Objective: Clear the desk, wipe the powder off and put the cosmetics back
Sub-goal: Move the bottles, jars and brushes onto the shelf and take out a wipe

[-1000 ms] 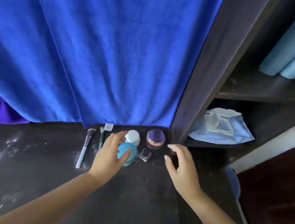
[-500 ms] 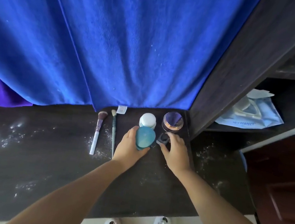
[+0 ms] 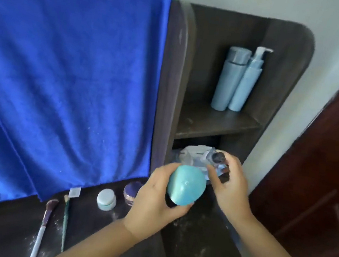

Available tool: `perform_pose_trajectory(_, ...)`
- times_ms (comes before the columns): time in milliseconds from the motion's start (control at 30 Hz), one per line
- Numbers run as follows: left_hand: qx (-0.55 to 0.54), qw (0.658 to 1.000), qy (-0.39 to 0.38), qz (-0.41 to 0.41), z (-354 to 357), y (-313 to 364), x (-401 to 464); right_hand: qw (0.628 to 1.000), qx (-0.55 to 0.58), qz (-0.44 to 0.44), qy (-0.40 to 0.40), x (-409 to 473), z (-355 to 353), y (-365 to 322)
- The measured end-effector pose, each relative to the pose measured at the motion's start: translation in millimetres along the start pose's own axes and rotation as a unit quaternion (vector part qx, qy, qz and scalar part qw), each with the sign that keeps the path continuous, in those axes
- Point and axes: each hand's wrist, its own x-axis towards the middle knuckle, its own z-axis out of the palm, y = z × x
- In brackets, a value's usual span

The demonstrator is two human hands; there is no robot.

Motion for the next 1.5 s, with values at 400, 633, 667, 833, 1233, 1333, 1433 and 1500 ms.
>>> perform_pose_trajectory(400, -0.032, 0.973, 0.196, -0.115, 49, 41, 189, 0.999, -0.026, -0.034, -0.016, 146, -64, 29)
perform_pose_trajectory(633, 0.033, 0.959, 0.183, -0.212, 69, 16, 224, 0.995, -0.082, 0.004, -0.051, 172, -37, 53)
perform_pose_trajectory(667, 0.038, 0.958, 0.184, -0.216, 71, 15, 225, 0.995, -0.086, 0.002, -0.054, 173, -35, 54)
perform_pose_trajectory(833, 0.048, 0.957, 0.183, -0.220, 74, 15, 227, 0.993, -0.103, -0.007, -0.058, 174, -28, 61)
perform_pose_trajectory(1233, 0.091, 0.980, 0.171, 0.046, 40, 23, 92, 0.982, -0.002, -0.184, -0.035, 82, -19, 37)
perform_pose_trajectory(1333, 0.110, 0.979, 0.169, -0.002, 15, -12, 29, 0.966, 0.045, -0.211, -0.140, 30, 24, 26)
perform_pose_trajectory(1433, 0.122, 0.963, 0.209, -0.119, -19, -66, -30, 0.942, 0.065, -0.189, -0.270, -27, 81, 17)
perform_pose_trajectory(1500, 0.154, 0.935, 0.220, -0.232, -45, -102, -68, 0.921, 0.058, -0.167, -0.346, -60, 121, 13)
